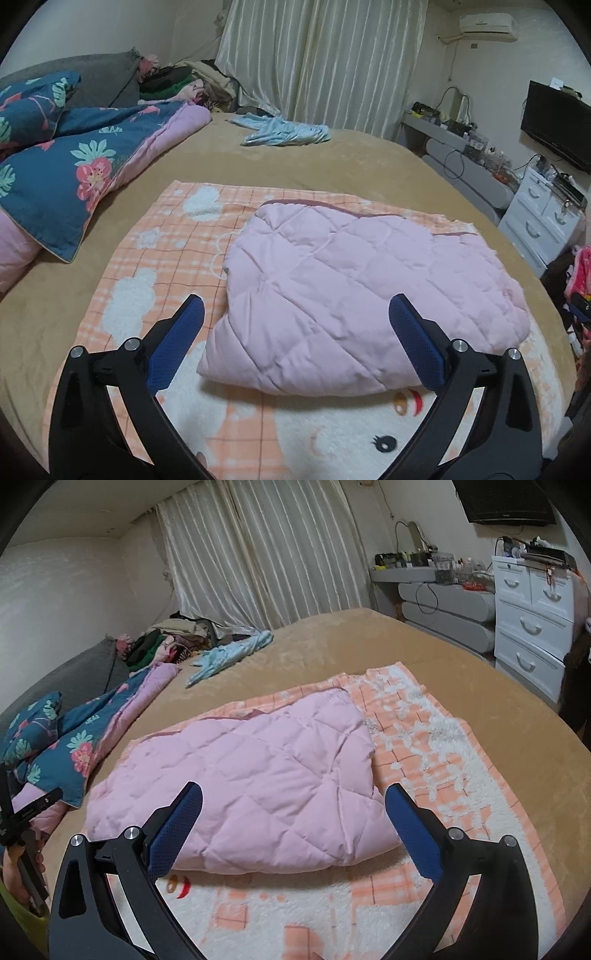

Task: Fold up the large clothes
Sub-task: 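Open both tools and withdraw from the folded jacket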

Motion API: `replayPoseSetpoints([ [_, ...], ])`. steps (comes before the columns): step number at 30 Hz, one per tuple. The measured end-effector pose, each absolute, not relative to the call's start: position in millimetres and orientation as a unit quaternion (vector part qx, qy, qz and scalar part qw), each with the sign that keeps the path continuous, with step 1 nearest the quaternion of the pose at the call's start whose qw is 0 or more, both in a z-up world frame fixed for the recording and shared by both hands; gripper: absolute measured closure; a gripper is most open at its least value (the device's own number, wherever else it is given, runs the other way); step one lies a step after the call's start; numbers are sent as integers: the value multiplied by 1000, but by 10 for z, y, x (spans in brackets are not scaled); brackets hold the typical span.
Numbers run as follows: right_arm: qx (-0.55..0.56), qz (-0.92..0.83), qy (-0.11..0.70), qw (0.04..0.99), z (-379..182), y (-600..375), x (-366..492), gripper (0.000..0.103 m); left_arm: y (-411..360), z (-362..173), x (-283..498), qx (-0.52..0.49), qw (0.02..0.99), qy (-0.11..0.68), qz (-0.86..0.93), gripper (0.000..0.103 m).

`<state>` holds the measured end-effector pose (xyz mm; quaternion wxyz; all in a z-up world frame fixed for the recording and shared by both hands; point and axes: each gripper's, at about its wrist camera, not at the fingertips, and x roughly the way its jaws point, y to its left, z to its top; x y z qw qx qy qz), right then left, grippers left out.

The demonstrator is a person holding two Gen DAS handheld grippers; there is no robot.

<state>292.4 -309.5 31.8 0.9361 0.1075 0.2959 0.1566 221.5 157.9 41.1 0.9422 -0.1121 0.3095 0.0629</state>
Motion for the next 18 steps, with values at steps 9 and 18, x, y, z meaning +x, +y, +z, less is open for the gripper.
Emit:
replayPoseSetpoints([
  [9,102,168,278,940,521,-3059,2509,4,1404,619,1834,-116,949,291,42,9],
  [18,106,180,266,941,573,-3000,2074,4,1310,674,1498,-116,953,279,32,9],
])
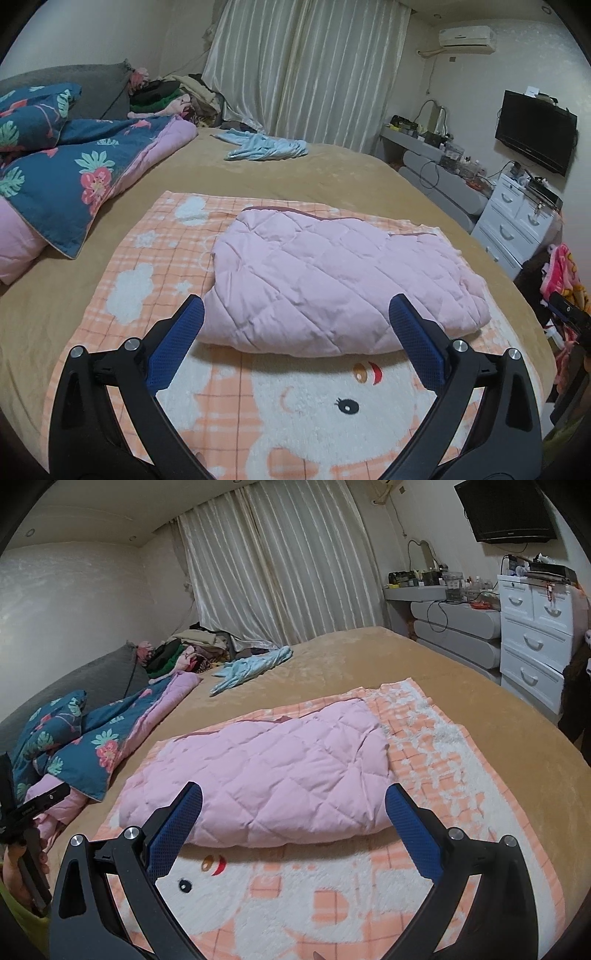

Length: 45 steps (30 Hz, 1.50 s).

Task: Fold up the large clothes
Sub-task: 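Open both tools and withdraw from the folded jacket, then move both tools to the edge of the pink jacket bundle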

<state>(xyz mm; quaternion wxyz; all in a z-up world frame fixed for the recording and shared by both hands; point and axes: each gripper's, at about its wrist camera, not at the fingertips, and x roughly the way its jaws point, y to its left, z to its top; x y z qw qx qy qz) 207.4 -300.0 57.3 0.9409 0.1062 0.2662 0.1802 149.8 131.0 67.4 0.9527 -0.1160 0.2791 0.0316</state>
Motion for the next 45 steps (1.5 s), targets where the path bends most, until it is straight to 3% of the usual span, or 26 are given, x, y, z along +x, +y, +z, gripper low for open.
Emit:
replayPoseSetpoints([
  [23,87,173,293,936,181,-2791,1690,4,1178,225,1218,-116,940,318,35,9],
  [45,121,85,403,903,-709,-2869,2580,4,1491,-549,1990,-192,895,396,66,9],
])
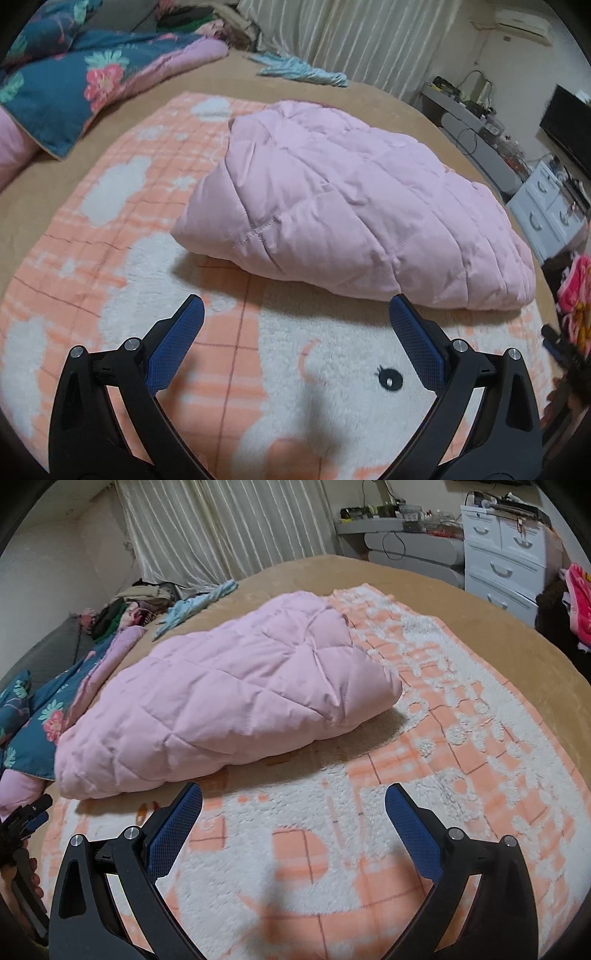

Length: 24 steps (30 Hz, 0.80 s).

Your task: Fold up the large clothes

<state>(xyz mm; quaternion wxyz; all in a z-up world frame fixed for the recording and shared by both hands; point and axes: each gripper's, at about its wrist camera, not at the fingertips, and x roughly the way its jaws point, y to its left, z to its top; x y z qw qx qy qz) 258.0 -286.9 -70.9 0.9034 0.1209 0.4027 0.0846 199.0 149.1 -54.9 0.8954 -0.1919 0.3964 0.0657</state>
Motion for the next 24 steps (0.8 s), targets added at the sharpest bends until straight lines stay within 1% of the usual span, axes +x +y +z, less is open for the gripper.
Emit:
replayPoseSetpoints([
  [4,134,77,414,897,-817,-2875,2767,4,1678,-713,2188,-274,873,400,51,9],
  [9,154,72,420,891,-896,-2890,2996,4,1820,-817,2400,-328,857,393,53,9],
  [13,189,66,423,884,-941,-2958,3152,4,1962,-987,2546,-404,828,385,48,9],
  [18,232,67,428,871,-1025,-3015,3342,4,2008,-1127,2660,-433,817,378,47,8],
  [24,280,84,421,859,-1126,-3024,3564,4,2022,-1194,2760,-443,814,374,40,8],
])
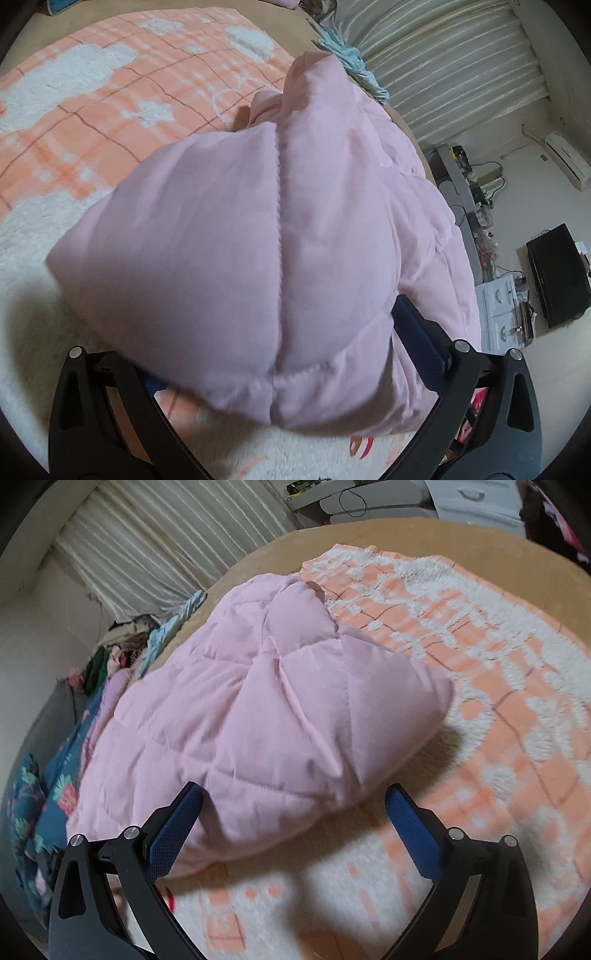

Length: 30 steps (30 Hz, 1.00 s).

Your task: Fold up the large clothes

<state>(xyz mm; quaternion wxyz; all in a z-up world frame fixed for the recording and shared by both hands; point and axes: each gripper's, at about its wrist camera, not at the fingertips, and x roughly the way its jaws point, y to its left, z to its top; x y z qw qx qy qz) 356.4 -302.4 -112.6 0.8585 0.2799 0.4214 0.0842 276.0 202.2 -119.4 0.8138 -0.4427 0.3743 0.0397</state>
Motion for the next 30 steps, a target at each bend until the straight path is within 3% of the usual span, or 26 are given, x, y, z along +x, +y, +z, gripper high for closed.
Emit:
replayPoseSetpoints([
  [8,347,114,416,833,-1355,-3017,3908,4,1997,-1212,2827,-441,819,365,33,8],
  [18,327,134,398,846,-1365,-2903,4042,6,1988,-1210,2967,-414,838,355,33,8],
  [22,319,151,394,849,-1341,-2878,4048,25,1955,-1190,3003,-403,845,351,38,9],
  [26,300,166,388,855,-1285,-2820,4030,42,1877,-1089,2993,-376,861,341,36,28],
  [30,276,167,387,864,-1210,-2774,4009,47,1790,-979,2999,-350,874,336,34,41],
])
